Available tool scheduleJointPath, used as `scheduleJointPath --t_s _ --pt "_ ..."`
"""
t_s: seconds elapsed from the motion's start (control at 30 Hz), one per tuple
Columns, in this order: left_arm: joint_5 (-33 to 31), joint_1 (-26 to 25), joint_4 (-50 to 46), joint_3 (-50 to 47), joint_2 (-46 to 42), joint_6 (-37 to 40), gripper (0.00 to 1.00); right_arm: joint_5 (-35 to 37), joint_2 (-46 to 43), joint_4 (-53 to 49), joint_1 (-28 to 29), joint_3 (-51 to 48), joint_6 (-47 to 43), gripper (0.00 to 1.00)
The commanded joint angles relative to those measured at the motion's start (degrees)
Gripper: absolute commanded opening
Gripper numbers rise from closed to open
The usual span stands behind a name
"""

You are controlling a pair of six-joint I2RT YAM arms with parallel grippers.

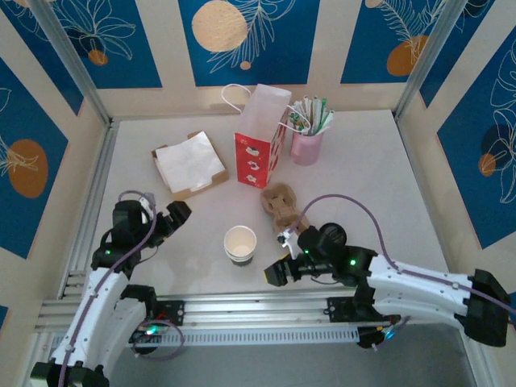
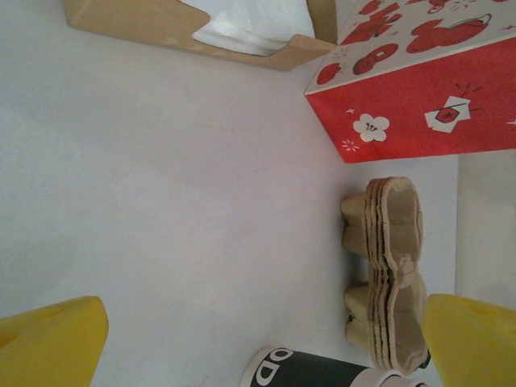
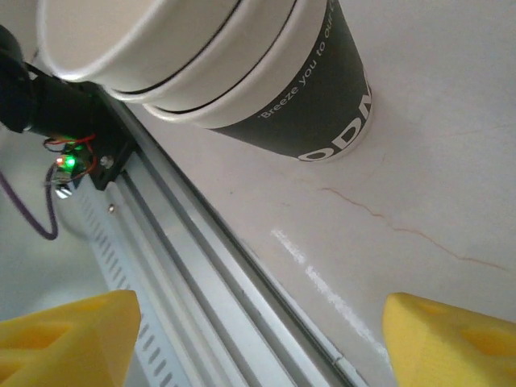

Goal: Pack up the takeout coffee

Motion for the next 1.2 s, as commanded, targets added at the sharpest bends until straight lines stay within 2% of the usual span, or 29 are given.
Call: scheduleJointPath --t_s 0.0,0.17,0.3,0.5,0.7,0.9,1.03,1.17 --pt "1.58 -0.30 2.11 0.36 -0.33 -0.86 1.00 2.24 5.49 6.81 1.51 2.16 -0.34 0.75" --pt "1.70 -0.29 2.23 0.45 -0.38 -1.21 0.99 2.66 15.49 13.13 2.81 4.95 -1.42 0.71" --pt "1.88 -0.33 2.07 0.53 -0.59 -1.29 0.98 2.59 23.53 17.58 3.21 8.65 -2.72 0.62" --pt "1.87 -0.22 1.03 1.23 -1.26 -1.03 0.98 4.53 32.67 20.96 3.28 13.46 -3.70 0.56" --pt "1.56 -0.23 0.52 1.23 -2.14 -1.04 0.98 5.40 39.39 22.25 1.54 18.04 -5.13 0.56" --pt "0.00 -0.21 -0.83 1.58 -3.50 -1.17 0.99 3.58 45.64 19.58 -3.30 25.07 -5.26 0.56" --pt "-1.01 -0.19 -1.26 1.68 -4.73 -1.54 0.99 1.98 47.82 16.89 -5.05 28.10 -5.75 0.60" --pt "-1.26 -0.23 -2.47 1.84 -5.74 -1.48 1.00 3.38 43.74 12.65 -3.98 26.85 -6.36 0.70"
